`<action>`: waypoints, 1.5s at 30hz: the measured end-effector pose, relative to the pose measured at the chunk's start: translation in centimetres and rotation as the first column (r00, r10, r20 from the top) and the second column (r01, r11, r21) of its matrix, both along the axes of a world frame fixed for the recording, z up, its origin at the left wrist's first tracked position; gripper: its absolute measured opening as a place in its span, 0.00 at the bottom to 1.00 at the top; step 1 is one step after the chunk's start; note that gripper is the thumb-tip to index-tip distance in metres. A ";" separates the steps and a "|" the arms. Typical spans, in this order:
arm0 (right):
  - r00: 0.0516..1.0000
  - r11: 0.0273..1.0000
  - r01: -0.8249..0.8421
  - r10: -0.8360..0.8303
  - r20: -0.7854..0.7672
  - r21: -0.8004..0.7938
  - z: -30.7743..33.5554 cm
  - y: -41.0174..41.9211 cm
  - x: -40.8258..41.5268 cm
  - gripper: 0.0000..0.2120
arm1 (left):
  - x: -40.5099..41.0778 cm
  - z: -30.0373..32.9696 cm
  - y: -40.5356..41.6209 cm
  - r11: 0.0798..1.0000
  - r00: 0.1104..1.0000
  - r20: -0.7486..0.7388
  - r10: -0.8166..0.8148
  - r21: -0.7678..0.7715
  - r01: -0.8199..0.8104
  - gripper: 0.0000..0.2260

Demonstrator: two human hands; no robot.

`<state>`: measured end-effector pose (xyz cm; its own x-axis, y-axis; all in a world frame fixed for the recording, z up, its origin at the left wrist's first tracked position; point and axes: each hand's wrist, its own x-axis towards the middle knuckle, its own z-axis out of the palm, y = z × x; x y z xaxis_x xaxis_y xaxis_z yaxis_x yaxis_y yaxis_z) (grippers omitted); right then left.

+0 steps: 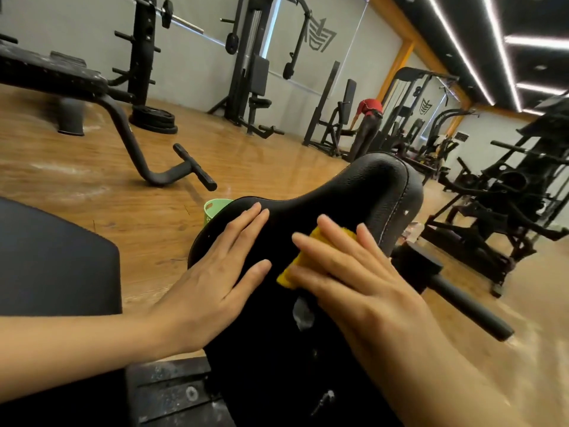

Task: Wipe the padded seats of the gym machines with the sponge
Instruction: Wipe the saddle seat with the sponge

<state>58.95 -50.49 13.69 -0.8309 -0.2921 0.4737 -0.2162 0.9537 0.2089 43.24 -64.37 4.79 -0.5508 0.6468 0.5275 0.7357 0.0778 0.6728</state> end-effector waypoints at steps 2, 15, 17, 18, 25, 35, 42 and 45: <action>0.998 0.998 -0.057 0.057 -0.011 -0.007 1.7 1.1 -0.5 0.16 | -0.1 0.1 0.0 1.000 1.000 0.005 -0.008 0.003 0.008 0.30; 0.992 0.990 -0.121 0.123 0.019 -0.066 2.8 2.5 -0.4 0.17 | -0.6 0.1 -0.4 0.998 0.999 -0.041 -0.010 -0.060 0.008 0.31; 0.993 0.993 -0.067 0.057 -0.102 -0.098 5.3 3.1 -2.2 0.16 | -0.5 -0.2 -0.5 0.997 0.998 -0.065 0.001 -0.075 -0.006 0.31; 0.990 0.989 -0.044 0.024 -0.138 -0.139 5.5 3.1 -2.7 0.16 | -0.3 -0.3 -0.6 0.997 0.998 -0.067 0.018 -0.077 -0.023 0.32; 0.982 0.938 -0.165 0.184 0.035 -0.304 -2.6 1.5 3.4 0.15 | 0.4 -0.4 -0.9 0.999 0.993 -0.119 0.020 -0.038 -0.025 0.31; 0.993 0.947 -0.098 0.111 0.027 -0.306 -1.9 1.6 3.5 0.15 | 0.8 -0.8 -1.0 0.999 0.988 -0.153 -0.017 -0.050 0.010 0.29; 0.997 0.993 -0.048 0.053 0.048 -0.110 -1.1 0.3 1.3 0.16 | 0.6 -0.9 -1.0 0.998 0.987 -0.156 -0.044 -0.060 0.034 0.27; 0.999 0.996 0.043 -0.042 -0.015 0.078 -0.8 -0.8 -1.2 0.17 | 0.6 -0.8 -1.0 0.997 0.989 -0.136 -0.052 -0.063 0.044 0.27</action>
<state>57.74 -51.28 12.85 -0.8373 -0.2929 0.4617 -0.1722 0.9427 0.2858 43.87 -65.38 4.04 -0.4437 0.7034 0.5553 0.8246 0.0777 0.5604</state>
